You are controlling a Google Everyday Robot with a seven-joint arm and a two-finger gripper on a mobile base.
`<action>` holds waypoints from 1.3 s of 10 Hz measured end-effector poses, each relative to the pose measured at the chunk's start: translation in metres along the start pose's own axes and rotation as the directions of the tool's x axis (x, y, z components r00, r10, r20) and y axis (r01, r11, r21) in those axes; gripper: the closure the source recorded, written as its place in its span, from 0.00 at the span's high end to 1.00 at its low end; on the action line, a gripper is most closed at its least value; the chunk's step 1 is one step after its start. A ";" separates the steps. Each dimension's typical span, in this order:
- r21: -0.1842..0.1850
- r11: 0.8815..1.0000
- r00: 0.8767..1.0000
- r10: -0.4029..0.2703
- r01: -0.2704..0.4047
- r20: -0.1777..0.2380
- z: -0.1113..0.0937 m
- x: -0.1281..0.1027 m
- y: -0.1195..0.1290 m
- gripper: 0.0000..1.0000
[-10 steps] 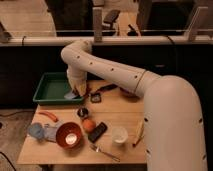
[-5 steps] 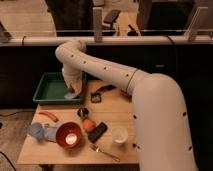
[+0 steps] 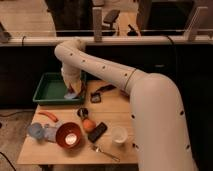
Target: Place grapes in red bowl
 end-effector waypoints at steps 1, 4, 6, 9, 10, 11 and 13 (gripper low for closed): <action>-0.004 1.000 1.000 -0.025 0.025 0.011 -0.003 -0.013 0.007 0.00; -0.021 0.991 0.991 -0.128 0.129 0.047 -0.018 -0.061 0.032 0.00; -0.038 0.976 0.974 -0.213 0.216 0.074 -0.021 -0.093 0.038 0.00; -0.063 0.946 0.944 -0.309 0.317 0.115 -0.021 -0.130 0.047 0.00; -0.074 0.939 0.937 -0.326 0.337 0.129 -0.019 -0.137 0.048 0.00; -0.083 0.932 0.930 -0.340 0.353 0.141 -0.015 -0.142 0.050 0.00; -0.092 0.918 0.915 -0.368 0.386 0.163 -0.007 -0.157 0.055 0.00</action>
